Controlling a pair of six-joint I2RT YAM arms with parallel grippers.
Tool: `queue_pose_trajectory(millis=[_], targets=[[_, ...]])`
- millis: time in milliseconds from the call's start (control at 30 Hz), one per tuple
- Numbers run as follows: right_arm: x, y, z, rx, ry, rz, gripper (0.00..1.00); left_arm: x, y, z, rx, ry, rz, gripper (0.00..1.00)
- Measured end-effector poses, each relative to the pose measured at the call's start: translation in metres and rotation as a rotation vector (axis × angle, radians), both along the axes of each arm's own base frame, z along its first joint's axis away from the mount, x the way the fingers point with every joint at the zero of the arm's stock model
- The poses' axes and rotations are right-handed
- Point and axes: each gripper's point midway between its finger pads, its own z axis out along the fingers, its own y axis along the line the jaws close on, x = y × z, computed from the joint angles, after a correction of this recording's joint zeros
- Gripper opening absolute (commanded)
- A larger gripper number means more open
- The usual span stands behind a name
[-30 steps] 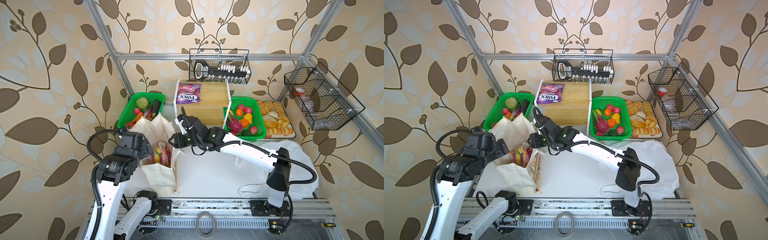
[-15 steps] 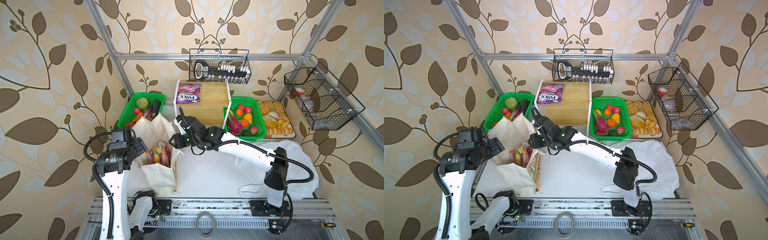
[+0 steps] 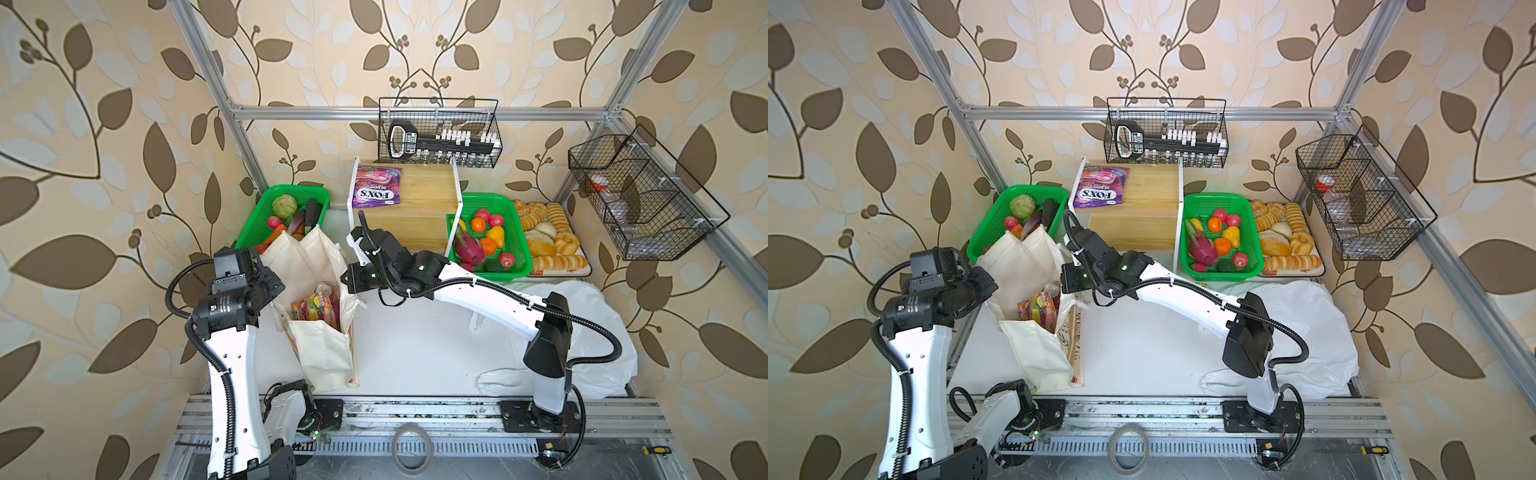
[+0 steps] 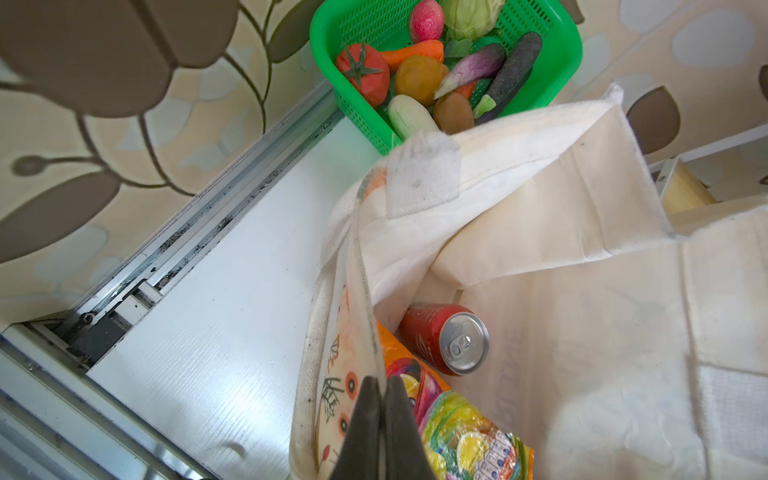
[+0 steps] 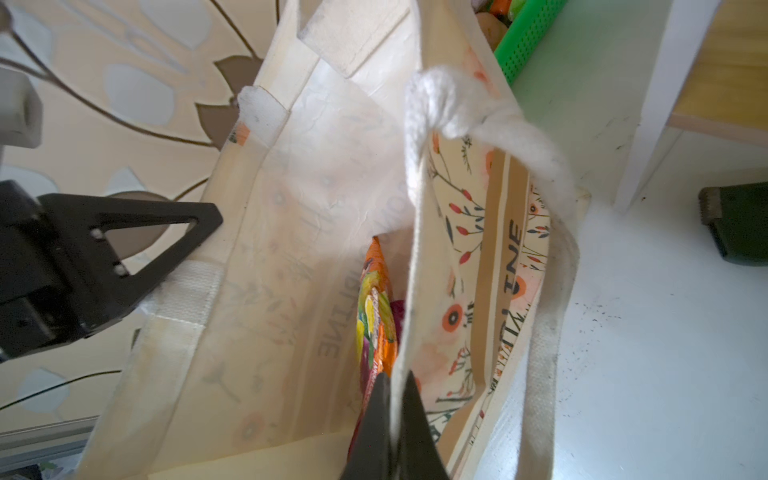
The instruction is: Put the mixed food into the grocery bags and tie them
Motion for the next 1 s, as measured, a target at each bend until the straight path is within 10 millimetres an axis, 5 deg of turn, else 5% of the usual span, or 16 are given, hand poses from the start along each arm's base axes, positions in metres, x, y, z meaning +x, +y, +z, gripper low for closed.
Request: queue_pose_trajectory(millis=[267, 433, 1000], targets=[[-0.011, 0.033, 0.020, 0.108, 0.004, 0.004, 0.00, 0.009, 0.019, 0.031, 0.087, -0.030, 0.054, 0.00], [-0.008, 0.055, 0.024, 0.143, 0.008, 0.004, 0.00, 0.022, 0.034, 0.034, 0.119, -0.021, 0.080, 0.00], [-0.021, 0.119, 0.029, 0.242, -0.005, 0.041, 0.00, 0.004, 0.102, 0.051, 0.207, 0.026, 0.294, 0.00]])
